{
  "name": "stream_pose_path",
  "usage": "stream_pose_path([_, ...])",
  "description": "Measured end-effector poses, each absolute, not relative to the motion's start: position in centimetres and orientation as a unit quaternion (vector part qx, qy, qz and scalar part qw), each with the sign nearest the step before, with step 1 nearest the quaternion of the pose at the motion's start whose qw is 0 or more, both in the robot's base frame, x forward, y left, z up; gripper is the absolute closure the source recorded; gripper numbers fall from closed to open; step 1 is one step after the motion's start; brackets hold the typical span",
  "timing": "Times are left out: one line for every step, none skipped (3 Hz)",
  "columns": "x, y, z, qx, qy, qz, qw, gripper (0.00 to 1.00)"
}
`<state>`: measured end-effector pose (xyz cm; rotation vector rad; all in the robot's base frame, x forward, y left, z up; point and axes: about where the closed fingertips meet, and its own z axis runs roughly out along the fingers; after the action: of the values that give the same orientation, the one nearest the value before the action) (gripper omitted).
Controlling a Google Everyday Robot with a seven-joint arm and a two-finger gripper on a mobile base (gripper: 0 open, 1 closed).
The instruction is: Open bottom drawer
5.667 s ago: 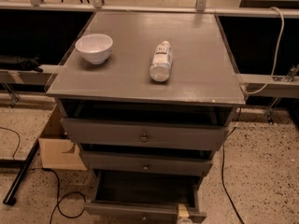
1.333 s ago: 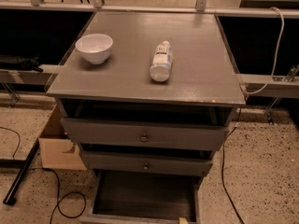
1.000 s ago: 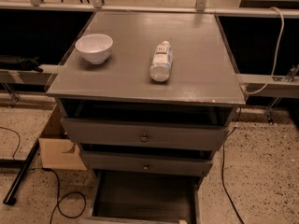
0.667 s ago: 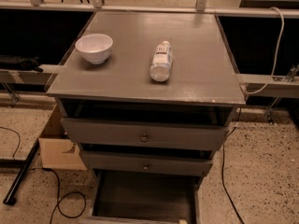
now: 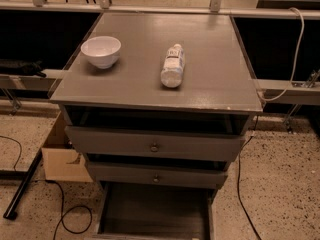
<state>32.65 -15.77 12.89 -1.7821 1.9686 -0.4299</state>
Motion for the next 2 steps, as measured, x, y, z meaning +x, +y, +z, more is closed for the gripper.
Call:
stream_pose_path([32.65, -15.77, 12.89, -0.646, 0.713, -0.156, 0.224, 0.81])
stream_pose_path([32.64, -15.77, 12.89, -0.646, 0.713, -0.156, 0.224, 0.50])
